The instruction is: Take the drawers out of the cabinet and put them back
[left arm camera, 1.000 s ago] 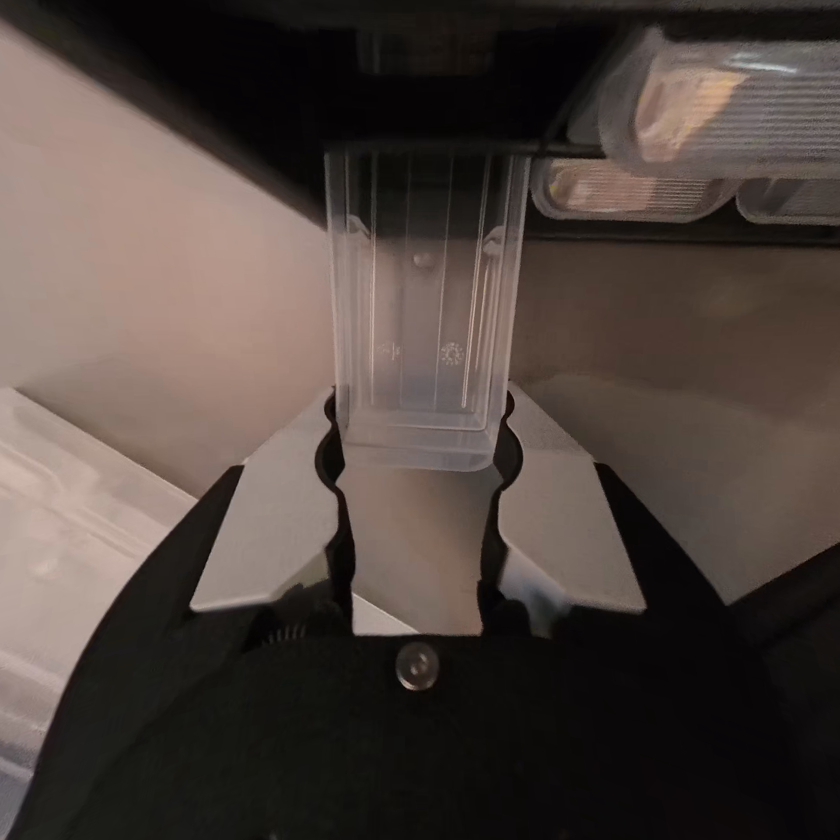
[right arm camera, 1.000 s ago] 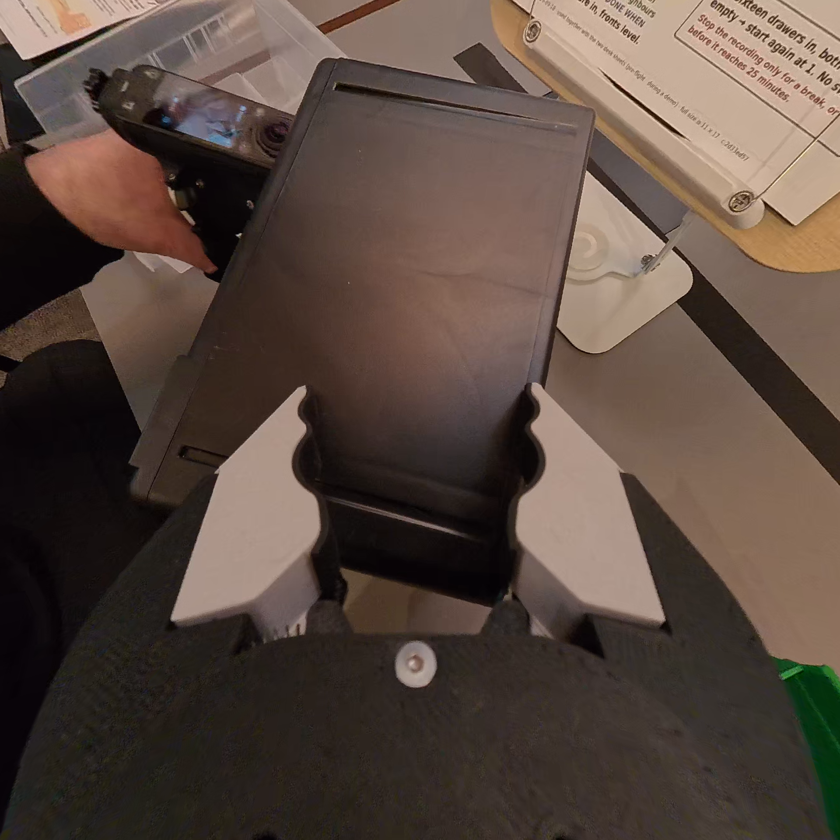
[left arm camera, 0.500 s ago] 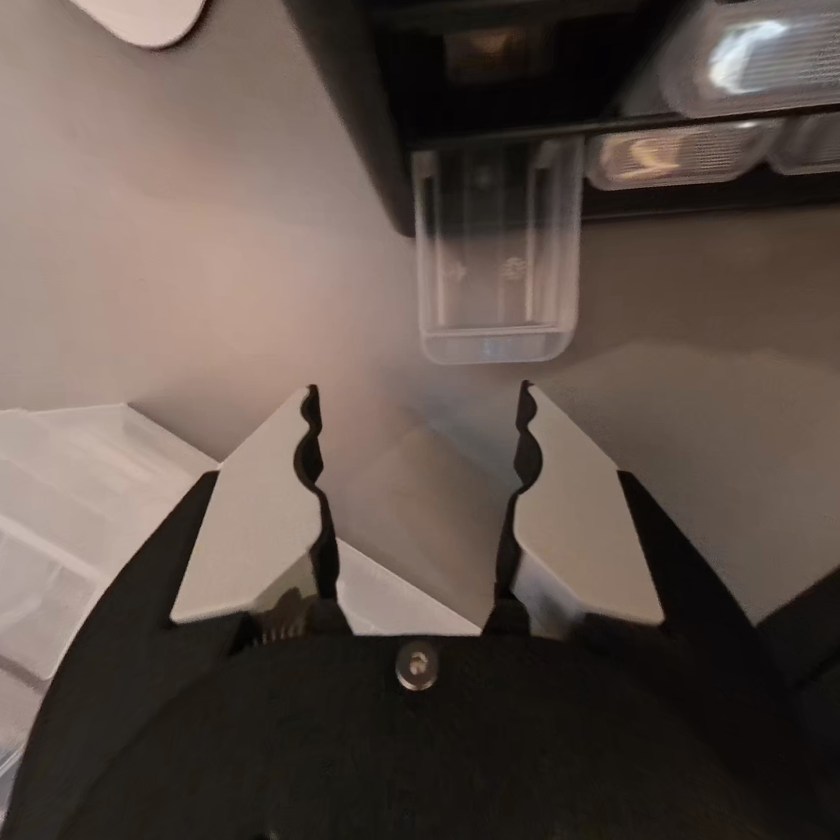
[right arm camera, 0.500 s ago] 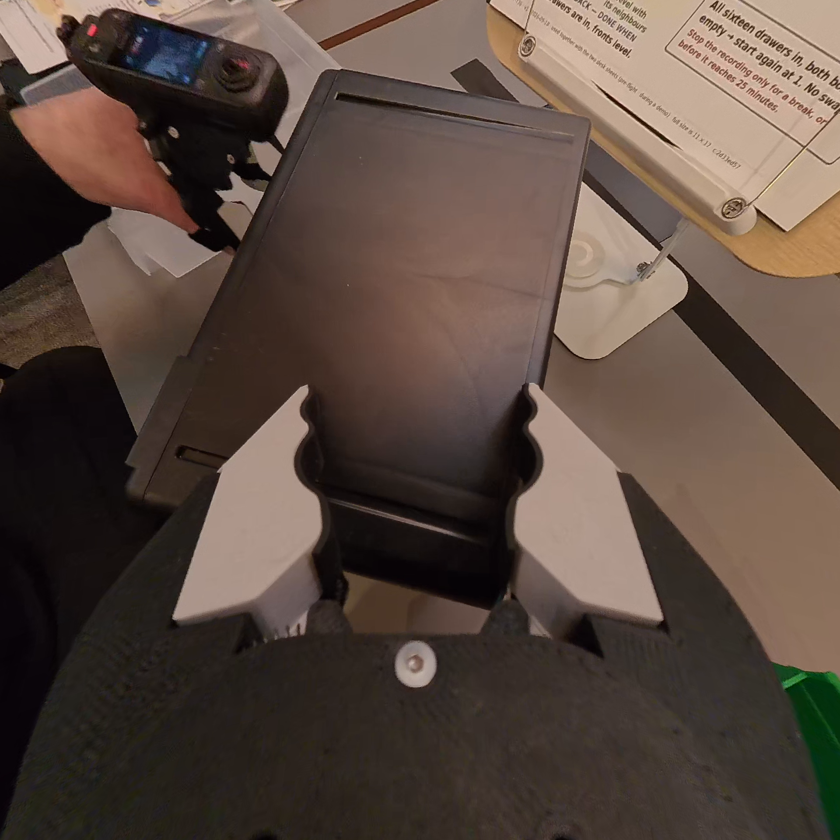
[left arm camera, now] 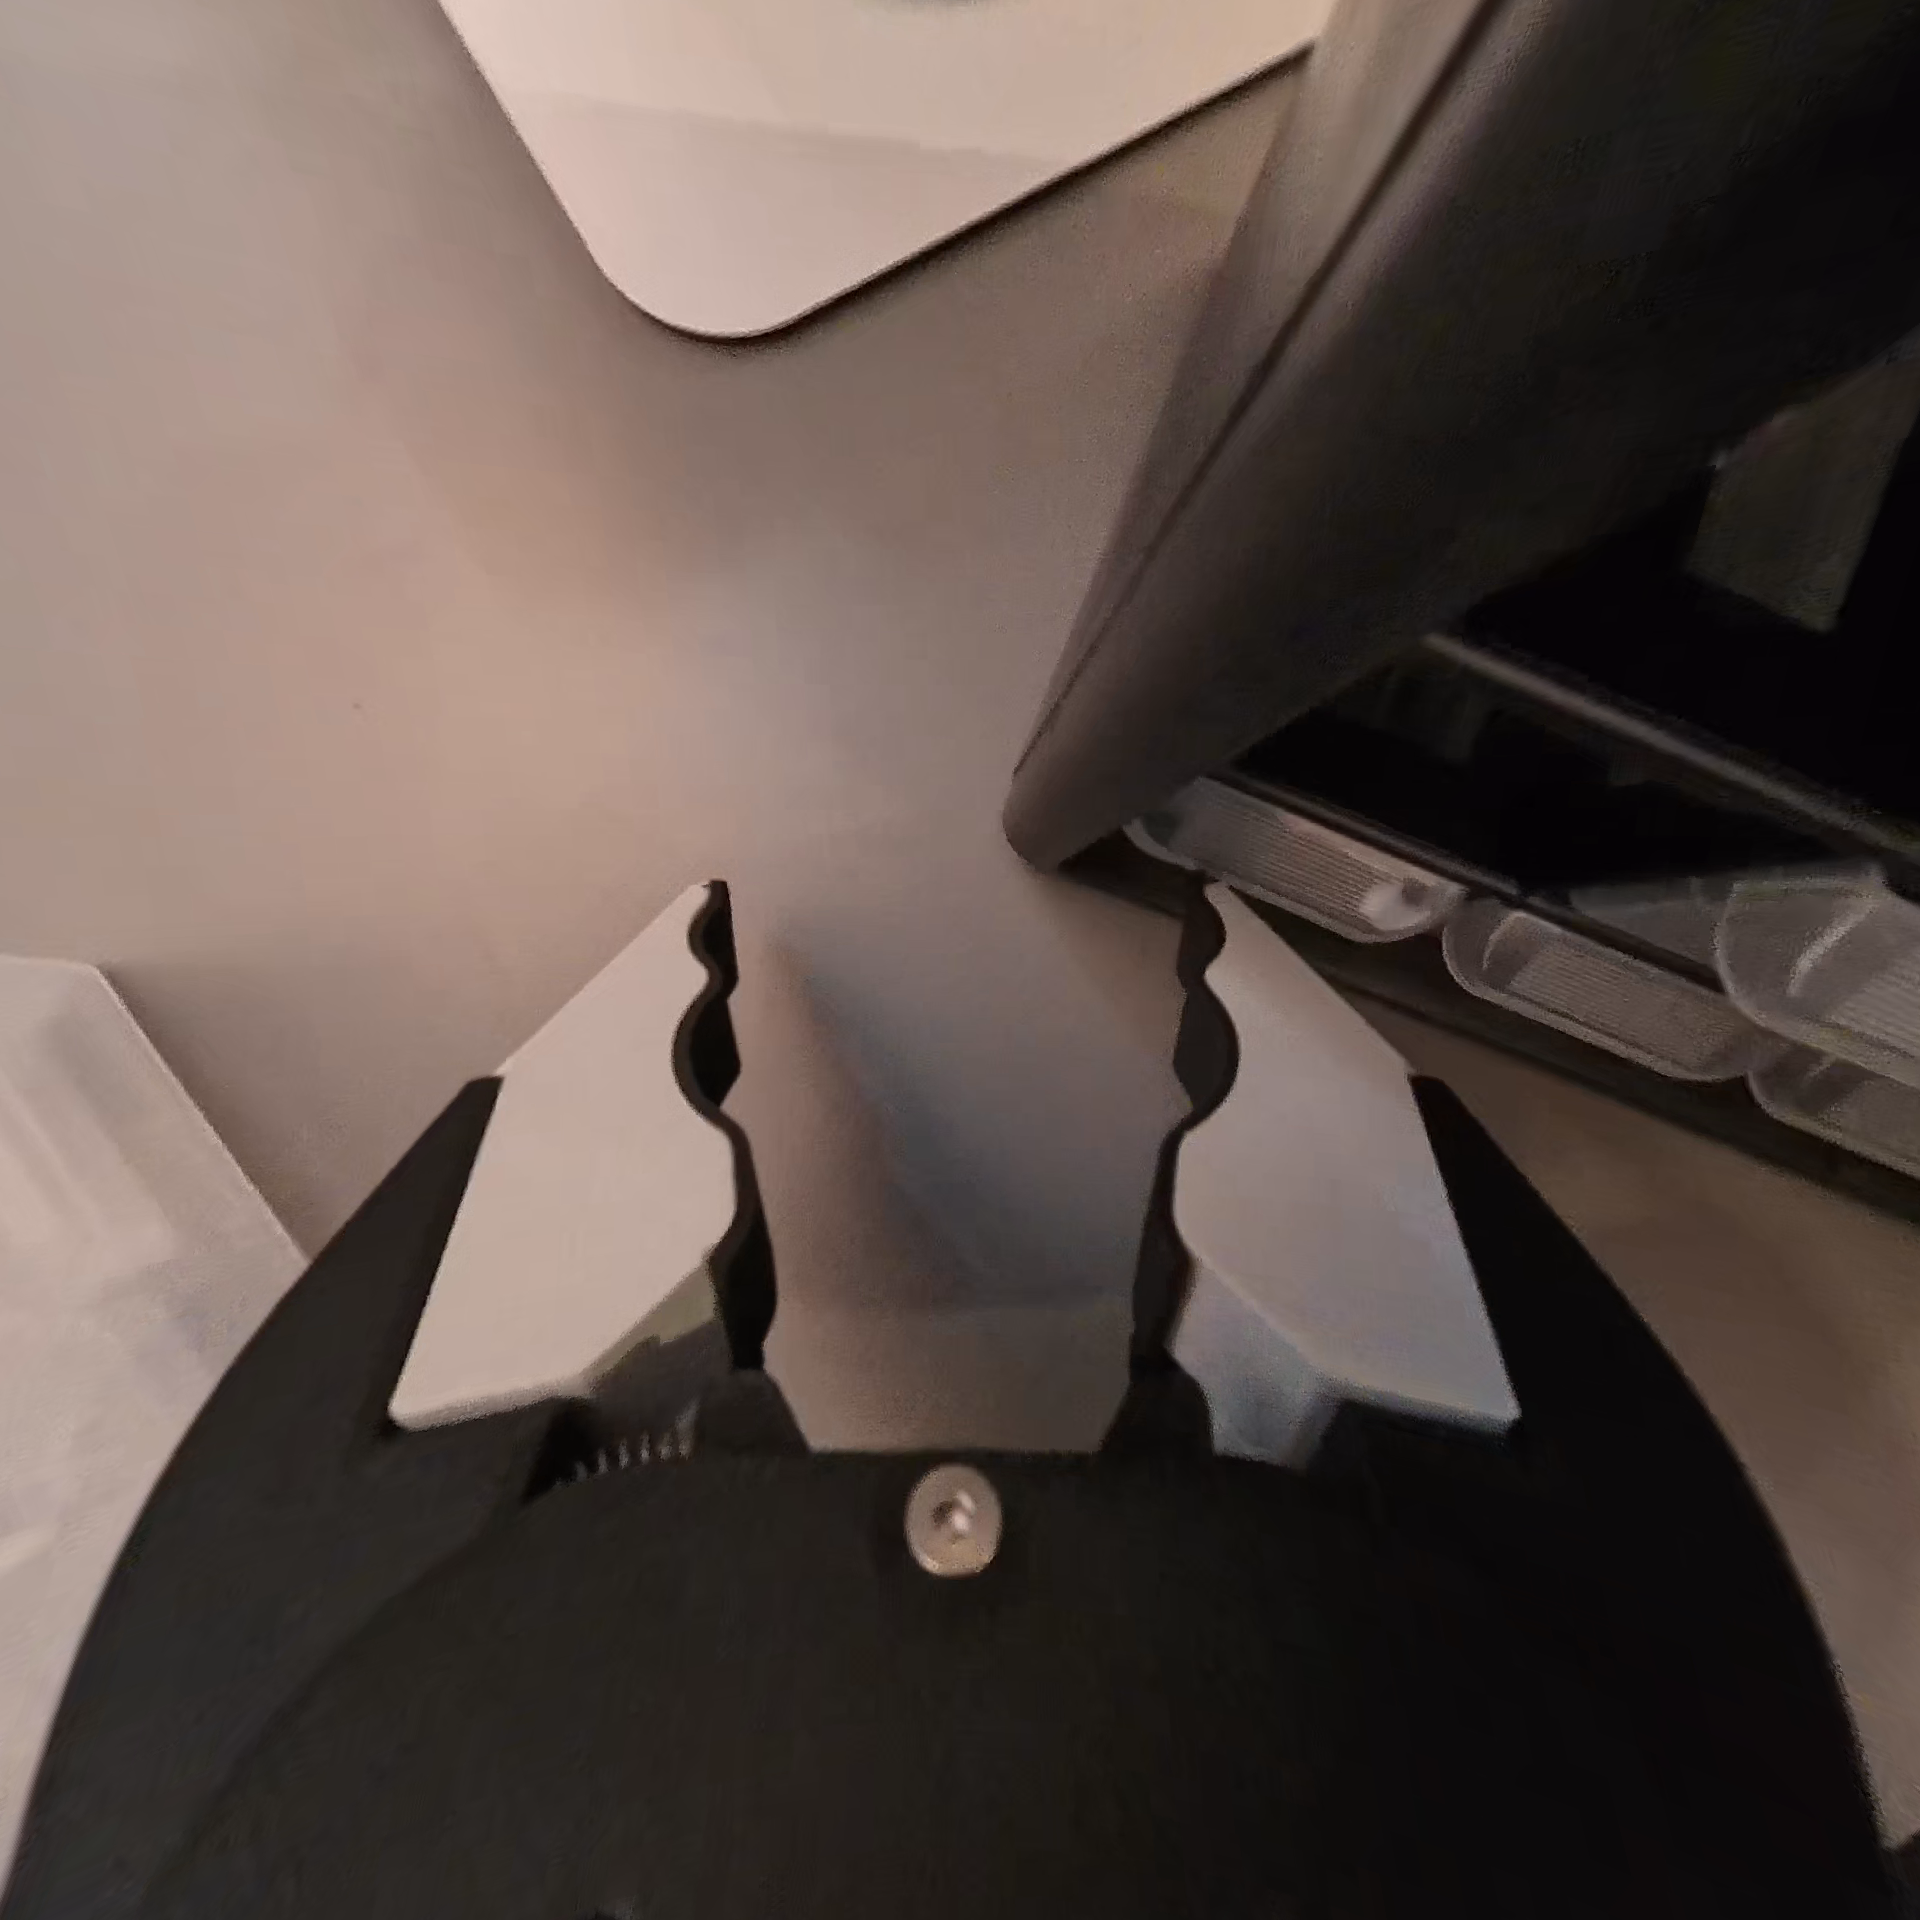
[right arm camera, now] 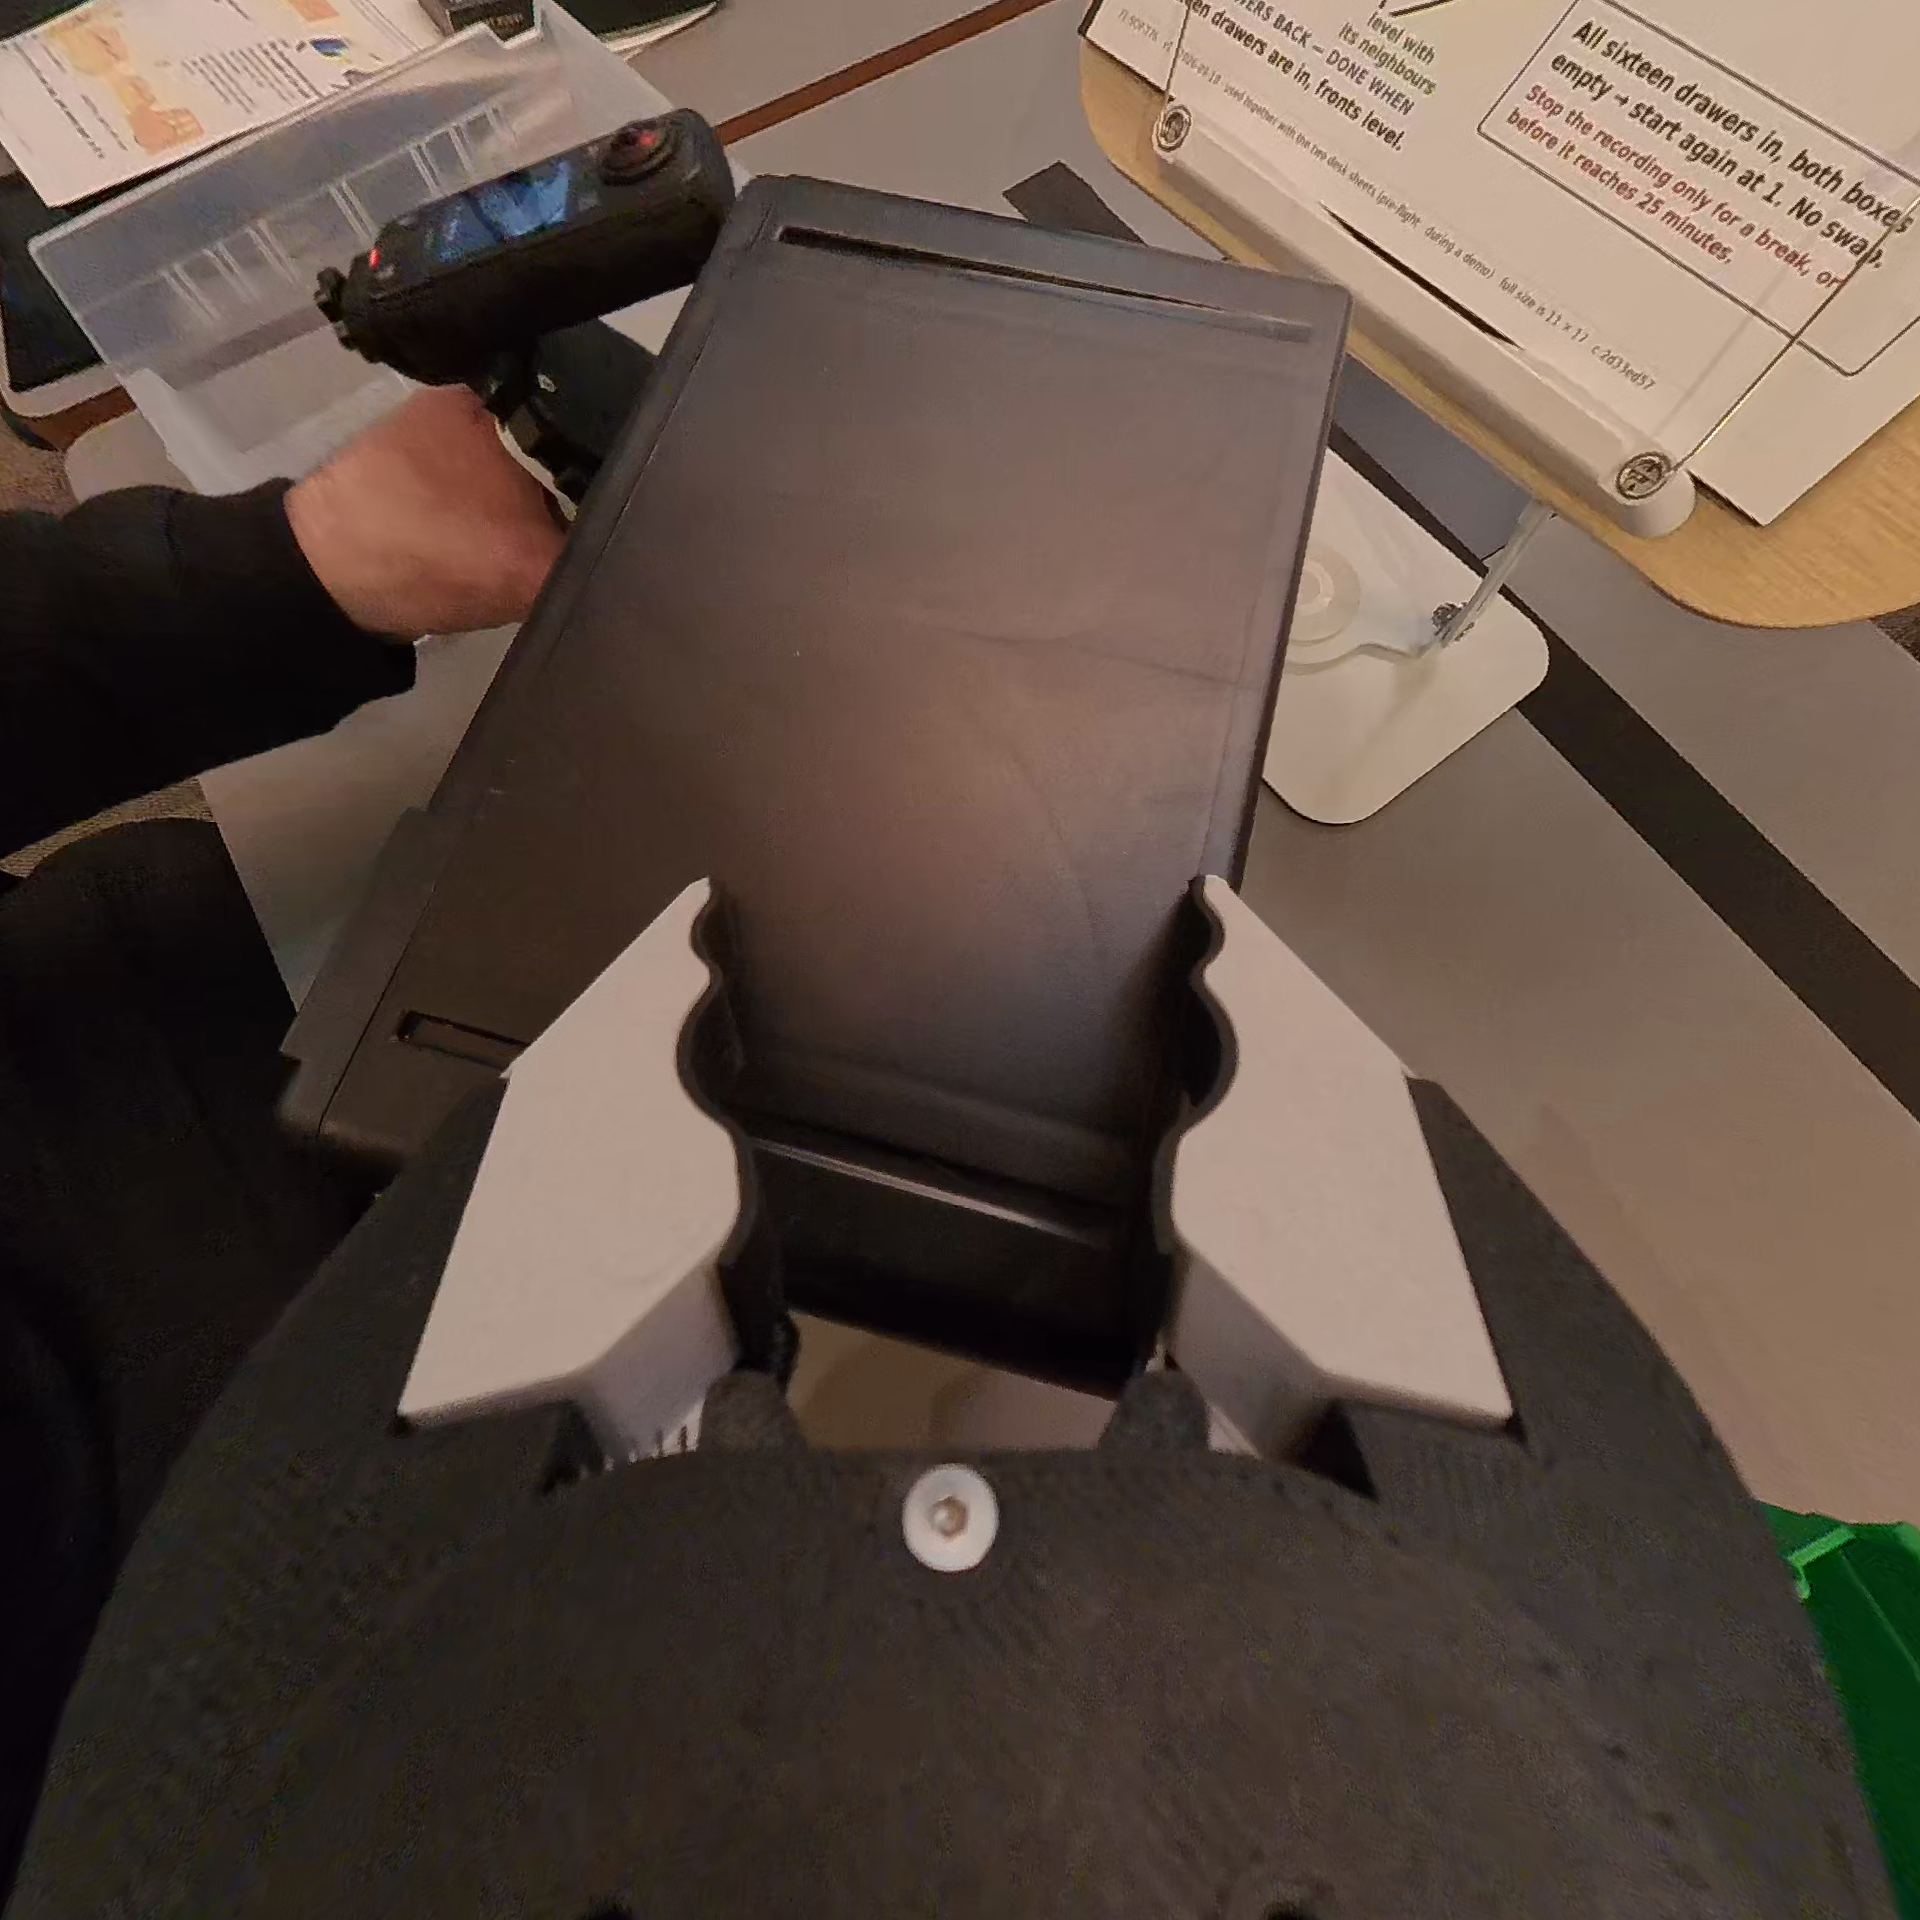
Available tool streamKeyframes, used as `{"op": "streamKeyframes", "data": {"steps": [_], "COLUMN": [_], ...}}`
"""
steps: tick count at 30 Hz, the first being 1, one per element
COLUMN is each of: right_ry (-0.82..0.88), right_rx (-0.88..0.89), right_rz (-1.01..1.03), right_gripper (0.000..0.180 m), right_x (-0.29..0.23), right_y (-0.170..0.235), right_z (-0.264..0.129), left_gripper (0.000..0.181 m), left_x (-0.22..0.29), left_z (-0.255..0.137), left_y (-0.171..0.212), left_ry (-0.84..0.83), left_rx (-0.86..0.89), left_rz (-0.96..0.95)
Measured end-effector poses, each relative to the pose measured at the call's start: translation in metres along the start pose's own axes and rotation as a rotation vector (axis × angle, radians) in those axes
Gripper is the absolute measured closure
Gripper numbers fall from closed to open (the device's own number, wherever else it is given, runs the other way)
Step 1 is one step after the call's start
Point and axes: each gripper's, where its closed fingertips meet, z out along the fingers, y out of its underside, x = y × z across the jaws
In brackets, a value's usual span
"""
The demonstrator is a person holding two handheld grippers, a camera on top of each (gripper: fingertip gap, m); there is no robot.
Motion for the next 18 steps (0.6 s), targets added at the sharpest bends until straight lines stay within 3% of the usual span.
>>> {"op": "streamKeyframes", "data": {"steps": [5, 8, 12, 16, 18], "right_ry": [0.001, 0.001, 0.0, 0.003, 0.003], "right_rx": [0.006, 0.005, 0.013, 0.034, 0.032], "right_rz": [0.003, 0.001, 0.002, 0.011, 0.009], "right_gripper": [0.094, 0.094, 0.094, 0.098, 0.098], "right_x": [0.0, 0.0, 0.0, 0.002, 0.002], "right_y": [0.0, 0.0, 0.0, -0.001, -0.001], "right_z": [0.0, 0.0, 0.0, 0.0, 0.0], "left_gripper": [0.082, 0.078, 0.087, 0.113, 0.117], "left_x": [0.002, 0.012, -0.01, -0.077, -0.096], "left_z": [-0.017, -0.058, -0.122, -0.158, -0.158], "left_y": [0.0, -0.021, -0.028, 0.018, 0.052], "left_ry": [0.021, 0.043, 0.013, -0.092, -0.096], "left_rx": [0.06, 0.172, 0.142, -0.021, -0.113], "left_rz": [-0.083, -0.028, 0.005, -0.063, -0.147]}}
